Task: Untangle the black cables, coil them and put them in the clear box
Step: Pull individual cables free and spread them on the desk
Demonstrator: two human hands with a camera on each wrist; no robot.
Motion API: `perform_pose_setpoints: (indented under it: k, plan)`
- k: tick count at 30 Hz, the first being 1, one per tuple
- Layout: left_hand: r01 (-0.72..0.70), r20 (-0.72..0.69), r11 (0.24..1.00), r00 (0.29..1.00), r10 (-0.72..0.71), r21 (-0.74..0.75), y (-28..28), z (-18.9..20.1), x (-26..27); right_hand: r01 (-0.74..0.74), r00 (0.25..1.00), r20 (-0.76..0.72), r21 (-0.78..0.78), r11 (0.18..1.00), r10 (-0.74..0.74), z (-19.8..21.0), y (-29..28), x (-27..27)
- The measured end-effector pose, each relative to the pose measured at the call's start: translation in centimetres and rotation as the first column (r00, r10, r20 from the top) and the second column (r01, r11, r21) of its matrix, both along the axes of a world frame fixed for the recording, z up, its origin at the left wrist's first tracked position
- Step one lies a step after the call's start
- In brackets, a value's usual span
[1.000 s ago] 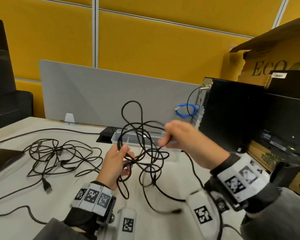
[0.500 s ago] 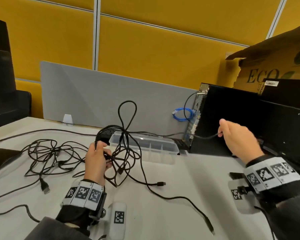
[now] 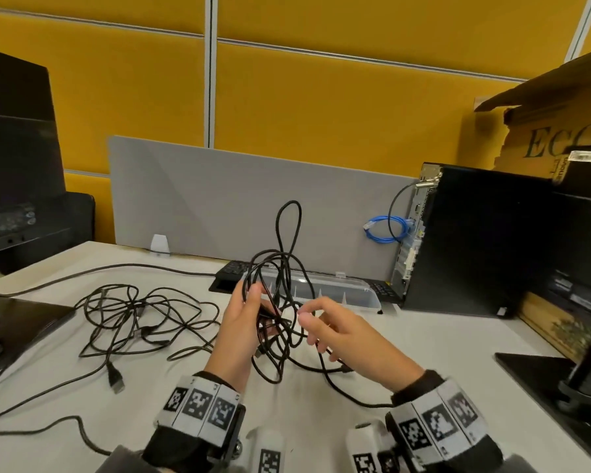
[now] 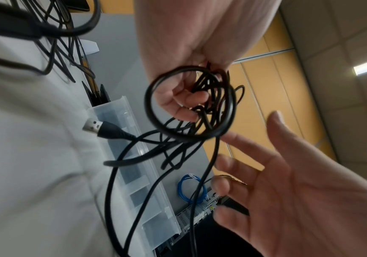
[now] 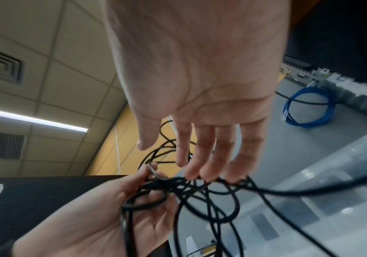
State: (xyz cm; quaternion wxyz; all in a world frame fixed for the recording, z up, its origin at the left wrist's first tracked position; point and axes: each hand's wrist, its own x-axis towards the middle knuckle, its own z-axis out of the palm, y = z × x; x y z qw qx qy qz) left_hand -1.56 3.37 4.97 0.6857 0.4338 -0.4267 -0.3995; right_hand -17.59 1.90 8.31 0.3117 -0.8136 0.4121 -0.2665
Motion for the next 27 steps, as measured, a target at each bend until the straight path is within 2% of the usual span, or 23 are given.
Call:
perform_pose_setpoints:
  k: [5, 7, 9, 10, 13, 17, 19, 22, 27]
  plan:
    - [0.092, 0.016, 0.995, 0.996, -0.092, -0.029, 0.4, 0.2, -0.2, 0.020, 0.991, 0.132, -0.135, 0.991, -0.002, -1.8, -0.2, 1.1]
    - [0.117, 0.014, 0.992, 0.993, -0.117, -0.043, 0.6, 0.5, -0.1, 0.145, 0.959, 0.266, -0.151, 0.978, -0.101, -1.6, -0.7, 0.6]
    - [0.158, 0.000, 0.986, 0.987, -0.159, -0.043, 0.9, 0.8, 0.0, 0.312, 0.877, 0.421, -0.129, 0.941, -0.232, -1.2, -1.4, -0.6]
    - [0.180, -0.004, 0.983, 0.984, -0.181, -0.043, 1.0, 0.9, 0.0, 0.347, 0.847, 0.462, -0.104, 0.932, -0.264, -1.0, -1.6, -1.3]
    - [0.254, -0.059, 0.965, 0.965, -0.257, -0.062, 1.2, 1.0, -0.2, 0.302, 0.848, 0.480, -0.092, 0.949, -0.224, -1.3, -1.5, -2.2]
    - [0.249, -0.131, 0.967, 0.958, -0.253, -0.049, 1.1, 0.9, -0.6, 0.313, 0.775, 0.628, -0.289, 0.905, -0.067, -0.9, -0.3, -2.3]
    - [0.227, -0.157, 0.973, 0.961, -0.229, -0.031, 1.0, 0.8, -0.8, 0.226, 0.804, 0.594, -0.325, 0.918, 0.012, -0.6, 0.3, -2.2]
    - [0.254, -0.219, 0.966, 0.941, -0.257, -0.043, 0.9, 0.6, -1.0, 0.080, 0.944, 0.329, -0.218, 0.973, -0.004, -1.0, 0.9, -1.5]
    - [0.283, -0.238, 0.958, 0.928, -0.288, -0.052, 0.8, 0.4, -1.1, 0.124, 0.973, 0.211, -0.150, 0.981, -0.090, -1.3, 0.4, -1.7]
